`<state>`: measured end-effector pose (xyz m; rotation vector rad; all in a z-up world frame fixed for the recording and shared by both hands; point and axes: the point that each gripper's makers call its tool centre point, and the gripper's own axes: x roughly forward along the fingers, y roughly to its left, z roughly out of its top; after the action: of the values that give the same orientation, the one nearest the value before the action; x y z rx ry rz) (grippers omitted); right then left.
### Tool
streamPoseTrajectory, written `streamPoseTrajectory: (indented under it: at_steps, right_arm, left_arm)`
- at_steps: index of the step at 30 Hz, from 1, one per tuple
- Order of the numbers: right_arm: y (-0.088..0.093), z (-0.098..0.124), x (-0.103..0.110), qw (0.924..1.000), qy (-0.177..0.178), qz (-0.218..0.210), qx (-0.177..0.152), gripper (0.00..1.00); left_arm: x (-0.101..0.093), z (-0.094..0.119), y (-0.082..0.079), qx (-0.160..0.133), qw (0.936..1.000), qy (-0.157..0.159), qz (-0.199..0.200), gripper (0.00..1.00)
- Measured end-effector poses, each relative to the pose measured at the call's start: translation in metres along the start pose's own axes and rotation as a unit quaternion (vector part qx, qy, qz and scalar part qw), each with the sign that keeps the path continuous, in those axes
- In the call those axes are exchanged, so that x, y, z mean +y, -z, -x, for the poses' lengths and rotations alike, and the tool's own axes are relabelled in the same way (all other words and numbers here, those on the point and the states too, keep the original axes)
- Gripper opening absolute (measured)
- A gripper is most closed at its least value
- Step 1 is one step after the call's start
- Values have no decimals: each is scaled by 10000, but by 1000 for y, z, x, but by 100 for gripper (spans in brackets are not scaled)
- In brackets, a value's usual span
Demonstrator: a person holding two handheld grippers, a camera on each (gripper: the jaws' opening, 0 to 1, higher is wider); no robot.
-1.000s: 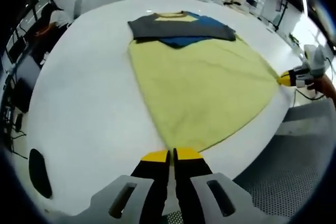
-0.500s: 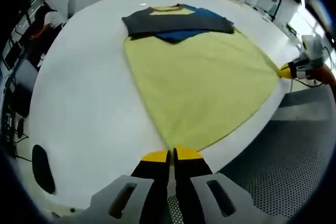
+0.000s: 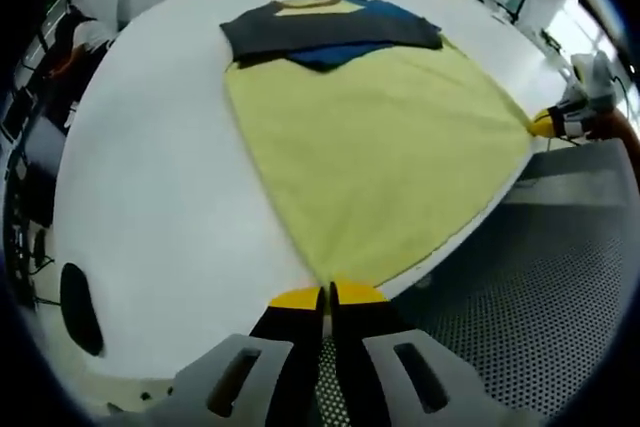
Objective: Fold the garment on the visible template until the final outline fits inside the template.
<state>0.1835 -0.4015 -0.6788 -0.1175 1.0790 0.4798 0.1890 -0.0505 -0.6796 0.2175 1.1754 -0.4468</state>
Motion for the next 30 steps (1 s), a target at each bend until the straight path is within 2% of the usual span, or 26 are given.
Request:
streamPoseTrajectory:
  at_steps: [8, 12, 18, 21, 25, 30]
  right_arm:
    - [9, 1, 3, 9999, 38, 29, 158, 0]
    - [10, 2, 4, 9998, 45, -3, 176, 0]
    - [12, 2, 5, 9997, 62, 15, 247, 0]
    - [10, 4, 6, 9996, 50, 84, 272, 0]
    - [5, 9, 5, 9996, 36, 68, 279, 0]
    - [0, 12, 5, 9996, 8, 85, 280, 0]
  left_arm:
    - [-5, 2, 8, 149, 9999, 62, -55, 1]
    - [-7, 3, 9, 189, 9996, -31, -219, 1]
    - [-6, 4, 9, 215, 9994, -88, -258, 1]
    - [-5, 4, 8, 193, 9997, -80, -155, 1]
    - [-3, 6, 6, 95, 9998, -45, 186, 1]
    - [-2, 8, 3, 27, 9997, -25, 237, 0]
